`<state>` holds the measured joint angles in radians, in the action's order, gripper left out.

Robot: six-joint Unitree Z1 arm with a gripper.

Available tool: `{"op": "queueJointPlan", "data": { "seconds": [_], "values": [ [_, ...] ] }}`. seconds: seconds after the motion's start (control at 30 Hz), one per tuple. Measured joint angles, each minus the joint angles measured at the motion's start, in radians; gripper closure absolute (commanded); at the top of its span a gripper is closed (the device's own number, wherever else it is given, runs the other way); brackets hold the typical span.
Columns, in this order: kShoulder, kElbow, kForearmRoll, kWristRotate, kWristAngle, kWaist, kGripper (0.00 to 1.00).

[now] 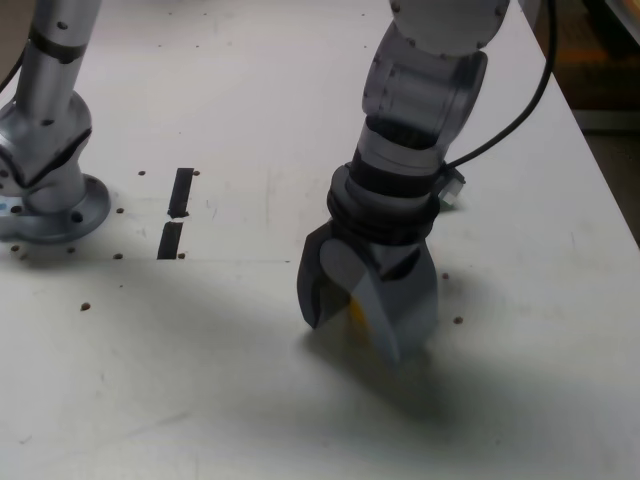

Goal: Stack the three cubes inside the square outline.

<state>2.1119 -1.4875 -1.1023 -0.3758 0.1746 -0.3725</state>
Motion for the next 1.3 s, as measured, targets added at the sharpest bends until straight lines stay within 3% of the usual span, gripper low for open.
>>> {"op": "queueJointPlan", "data": {
  "seconds": [0.33, 0.6, 0.9, 1.07, 1.3],
  "values": [
    [-0.015, 0.025, -0.002, 0.005, 0.001, 0.005, 0.92],
    [-0.072, 0.026, -0.045, 0.088, -0.076, 0.01, 0.93],
    [-0.189, -0.015, -0.151, 0.193, -0.148, 0.046, 0.93],
    [-0.199, -0.061, -0.156, 0.195, -0.146, 0.11, 0.93],
    [-0.123, -0.071, -0.066, 0.195, -0.106, 0.184, 0.93]
  ]
}}
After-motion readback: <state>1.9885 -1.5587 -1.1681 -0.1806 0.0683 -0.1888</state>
